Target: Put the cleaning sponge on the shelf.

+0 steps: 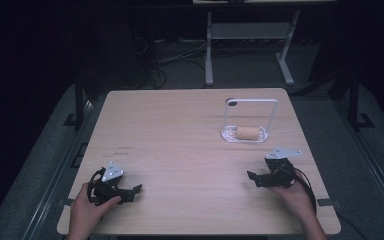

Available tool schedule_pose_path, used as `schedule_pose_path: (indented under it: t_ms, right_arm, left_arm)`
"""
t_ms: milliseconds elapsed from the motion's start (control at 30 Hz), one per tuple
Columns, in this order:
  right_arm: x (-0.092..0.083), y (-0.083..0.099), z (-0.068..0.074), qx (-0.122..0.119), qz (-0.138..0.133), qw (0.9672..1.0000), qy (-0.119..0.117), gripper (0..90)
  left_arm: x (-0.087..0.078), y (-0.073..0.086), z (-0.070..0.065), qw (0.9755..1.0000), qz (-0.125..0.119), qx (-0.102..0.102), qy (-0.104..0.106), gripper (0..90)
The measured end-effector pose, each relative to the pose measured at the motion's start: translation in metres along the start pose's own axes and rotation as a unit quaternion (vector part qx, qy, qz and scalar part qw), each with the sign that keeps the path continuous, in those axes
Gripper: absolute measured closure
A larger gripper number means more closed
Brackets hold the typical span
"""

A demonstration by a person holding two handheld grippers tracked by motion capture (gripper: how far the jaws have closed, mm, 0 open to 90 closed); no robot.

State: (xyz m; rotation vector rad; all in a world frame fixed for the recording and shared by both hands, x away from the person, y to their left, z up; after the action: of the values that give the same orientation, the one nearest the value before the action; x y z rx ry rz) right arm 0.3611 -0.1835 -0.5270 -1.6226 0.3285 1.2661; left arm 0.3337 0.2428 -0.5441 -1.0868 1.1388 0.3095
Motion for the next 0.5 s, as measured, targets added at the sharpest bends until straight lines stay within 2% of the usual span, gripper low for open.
schedule_pose_path:
  t_ms: [500]
  right_arm:
    - [-0.003, 0.024, 0.007, -0.001, -0.005, 1.0000, 0.008, 13.0]
  left_arm:
    - [0.000, 0.000, 0.000, 1.0000, 0.000, 0.000, 0.000, 12.9]
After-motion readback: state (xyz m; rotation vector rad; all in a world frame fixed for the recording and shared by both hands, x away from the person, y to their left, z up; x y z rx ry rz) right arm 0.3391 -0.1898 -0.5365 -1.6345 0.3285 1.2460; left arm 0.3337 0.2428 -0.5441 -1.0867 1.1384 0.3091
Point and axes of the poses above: each handheld gripper's, and its own axes: x roughly forward along the jaws, y roughly out of its underside, z roughly to its left, the point moved 10 cm from there along x, roughly forward along the jaws, and after that the axes turned 14 degrees about z, right-handed, at the moved point
